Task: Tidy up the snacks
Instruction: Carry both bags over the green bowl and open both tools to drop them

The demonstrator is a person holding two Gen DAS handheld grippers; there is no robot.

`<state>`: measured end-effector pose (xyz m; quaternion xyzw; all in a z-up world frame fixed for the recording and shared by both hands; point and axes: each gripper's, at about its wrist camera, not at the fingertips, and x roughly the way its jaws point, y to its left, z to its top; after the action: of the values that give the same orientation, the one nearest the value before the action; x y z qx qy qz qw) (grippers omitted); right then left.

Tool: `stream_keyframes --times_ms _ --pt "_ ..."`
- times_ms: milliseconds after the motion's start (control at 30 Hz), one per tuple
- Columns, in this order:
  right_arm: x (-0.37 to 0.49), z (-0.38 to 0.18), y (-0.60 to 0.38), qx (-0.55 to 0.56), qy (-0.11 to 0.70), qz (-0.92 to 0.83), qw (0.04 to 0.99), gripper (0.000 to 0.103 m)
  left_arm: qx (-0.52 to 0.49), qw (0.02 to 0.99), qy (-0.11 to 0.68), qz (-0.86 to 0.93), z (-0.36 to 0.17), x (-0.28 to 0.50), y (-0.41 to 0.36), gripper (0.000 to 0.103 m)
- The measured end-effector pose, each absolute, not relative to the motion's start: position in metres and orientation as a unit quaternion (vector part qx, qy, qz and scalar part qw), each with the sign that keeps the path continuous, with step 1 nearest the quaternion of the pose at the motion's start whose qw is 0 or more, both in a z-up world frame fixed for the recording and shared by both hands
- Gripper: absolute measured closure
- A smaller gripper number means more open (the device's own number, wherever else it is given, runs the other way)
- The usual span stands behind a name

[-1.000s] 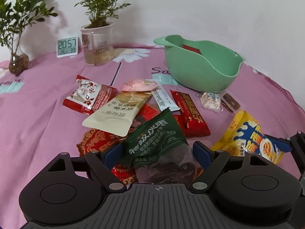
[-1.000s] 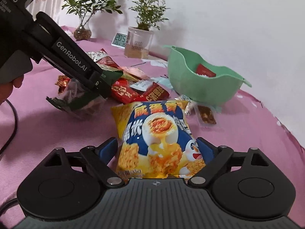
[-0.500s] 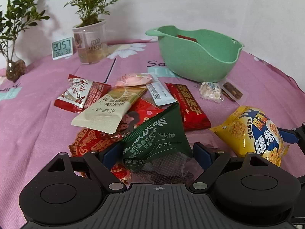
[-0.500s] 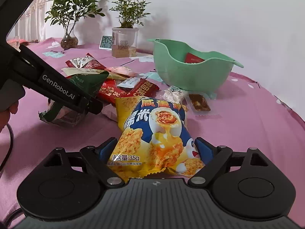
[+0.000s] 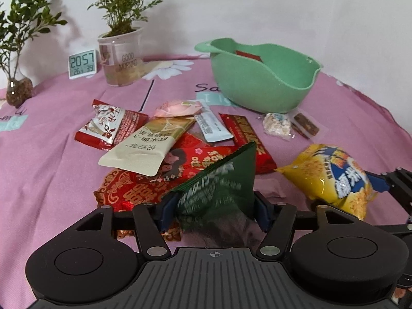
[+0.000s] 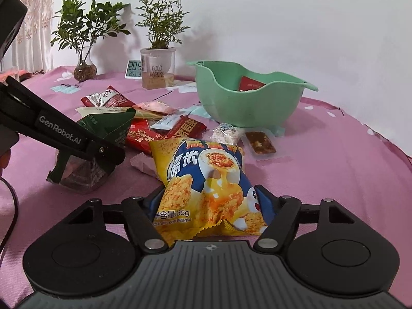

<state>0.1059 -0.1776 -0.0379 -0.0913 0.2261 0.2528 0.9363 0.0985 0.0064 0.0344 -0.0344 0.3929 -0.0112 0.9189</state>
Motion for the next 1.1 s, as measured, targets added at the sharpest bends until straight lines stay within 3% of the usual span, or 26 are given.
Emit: stream_keyframes --times_ms 533,800,1100 --pt "0.11 0.021 -0.193 -0.048 0.14 0.283 0.948 0.031 -0.026 0.951 0.304 -0.054 0.122 0.108 0.012 0.0" --pt "0.176 0.055 -0.194 -0.031 0.093 0.244 0.965 0.031 -0.025 0.96 0.267 -0.077 0.151 0.17 0.001 0.0" --pt "0.268 0.059 -0.175 -0.059 0.108 0.197 0.973 0.03 -0.035 0.954 0.285 -0.092 0.136 0.256 -0.012 0.0"
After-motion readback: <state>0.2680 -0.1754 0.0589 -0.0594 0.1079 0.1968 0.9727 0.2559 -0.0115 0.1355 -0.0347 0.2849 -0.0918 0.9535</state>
